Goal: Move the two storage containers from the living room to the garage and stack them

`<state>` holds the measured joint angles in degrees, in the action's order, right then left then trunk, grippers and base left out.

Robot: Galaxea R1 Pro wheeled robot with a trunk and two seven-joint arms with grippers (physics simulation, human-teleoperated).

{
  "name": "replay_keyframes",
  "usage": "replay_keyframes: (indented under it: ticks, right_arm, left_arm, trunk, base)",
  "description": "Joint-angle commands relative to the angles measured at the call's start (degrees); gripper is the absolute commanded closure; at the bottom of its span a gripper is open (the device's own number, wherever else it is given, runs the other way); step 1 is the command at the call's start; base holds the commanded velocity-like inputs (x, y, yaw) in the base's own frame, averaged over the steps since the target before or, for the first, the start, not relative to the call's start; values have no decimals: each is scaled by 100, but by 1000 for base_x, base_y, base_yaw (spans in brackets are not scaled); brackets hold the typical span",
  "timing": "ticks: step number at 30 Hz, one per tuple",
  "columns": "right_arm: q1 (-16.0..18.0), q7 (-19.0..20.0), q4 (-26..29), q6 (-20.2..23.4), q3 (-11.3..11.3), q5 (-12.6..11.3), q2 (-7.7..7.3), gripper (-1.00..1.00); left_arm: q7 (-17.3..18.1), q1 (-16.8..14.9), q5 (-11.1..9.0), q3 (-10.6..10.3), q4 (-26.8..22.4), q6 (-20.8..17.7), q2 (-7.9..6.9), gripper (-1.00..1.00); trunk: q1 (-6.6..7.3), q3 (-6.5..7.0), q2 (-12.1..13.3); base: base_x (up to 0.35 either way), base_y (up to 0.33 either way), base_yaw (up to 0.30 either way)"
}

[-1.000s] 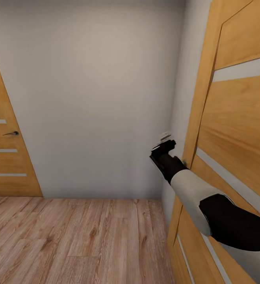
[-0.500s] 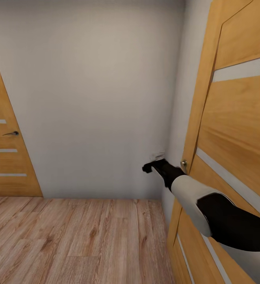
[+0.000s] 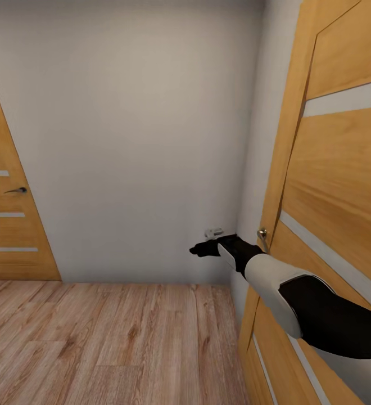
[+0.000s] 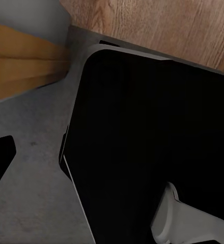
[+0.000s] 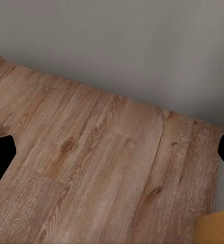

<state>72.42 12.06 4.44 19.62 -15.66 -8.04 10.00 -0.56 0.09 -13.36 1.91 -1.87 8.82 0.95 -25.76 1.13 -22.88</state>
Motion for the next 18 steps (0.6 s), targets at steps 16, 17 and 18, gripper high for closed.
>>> replay_keyframes:
  ticks: [16, 17, 18]
  right_arm:
    - [0, 11, -94, -5, -43, -81, 0, -100]
    - [0, 11, -112, -14, -46, -74, 0, -100]
    - [-15, 9, -127, -39, -48, -57, 0, -100]
  left_arm:
    - [-6, 0, -9, 20, -2, 14, -3, -100]
    - [-6, 2, -9, 20, -2, 14, -1, -100]
    - [-6, 1, -9, 20, -4, 14, -2, -100]
  trunk:
    - [-2, -2, -4]
    - [-2, -2, -4]
    - [-2, -2, -4]
  base:
    - [0, 0, 0]
    - [0, 0, 0]
    - [0, 0, 0]
